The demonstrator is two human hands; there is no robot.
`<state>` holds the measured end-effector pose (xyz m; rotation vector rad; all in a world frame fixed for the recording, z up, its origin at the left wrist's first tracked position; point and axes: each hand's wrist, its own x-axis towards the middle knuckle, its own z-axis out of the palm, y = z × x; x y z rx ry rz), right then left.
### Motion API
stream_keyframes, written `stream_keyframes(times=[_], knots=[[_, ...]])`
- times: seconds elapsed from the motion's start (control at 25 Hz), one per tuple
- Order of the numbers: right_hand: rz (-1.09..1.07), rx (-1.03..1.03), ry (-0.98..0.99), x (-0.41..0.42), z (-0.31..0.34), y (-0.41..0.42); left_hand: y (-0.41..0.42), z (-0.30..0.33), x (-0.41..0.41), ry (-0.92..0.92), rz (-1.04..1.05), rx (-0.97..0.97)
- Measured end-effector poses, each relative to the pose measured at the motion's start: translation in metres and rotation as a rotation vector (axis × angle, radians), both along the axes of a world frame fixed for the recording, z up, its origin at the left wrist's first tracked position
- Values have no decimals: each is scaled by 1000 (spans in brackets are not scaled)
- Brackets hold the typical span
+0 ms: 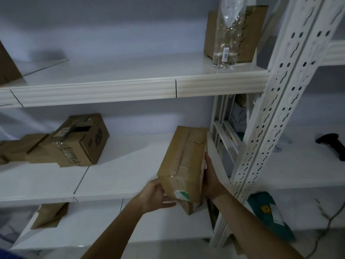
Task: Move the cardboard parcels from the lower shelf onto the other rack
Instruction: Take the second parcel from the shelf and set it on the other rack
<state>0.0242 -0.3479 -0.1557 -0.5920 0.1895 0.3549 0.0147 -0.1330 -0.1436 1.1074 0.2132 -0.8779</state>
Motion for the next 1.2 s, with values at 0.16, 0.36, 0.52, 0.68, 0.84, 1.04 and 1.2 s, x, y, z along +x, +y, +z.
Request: stream_keyframes(times=[0.16, 0.36, 0.52, 0.68, 0.84, 1.04, 1.2], knots=[[-33, -298, -21, 9, 29, 6, 38, 48, 33, -280, 93, 119], [24, -706, -28, 21, 61, 32, 40, 54, 37, -502, -152, 386], [41, -801, -85, 15, 67, 26, 58, 40, 36, -379, -2, 156], [20, -781, -120, 9, 65, 19, 66, 36, 36, -387, -13, 107], [-6, -772, -118, 9, 62, 22, 64, 35, 40, -390, 5, 83], [-21, -763, -119, 12, 61, 20, 60, 35, 41, -392, -13, 81], [-36, -721, -128, 15, 60, 23, 60, 36, 38, -393, 10, 92]])
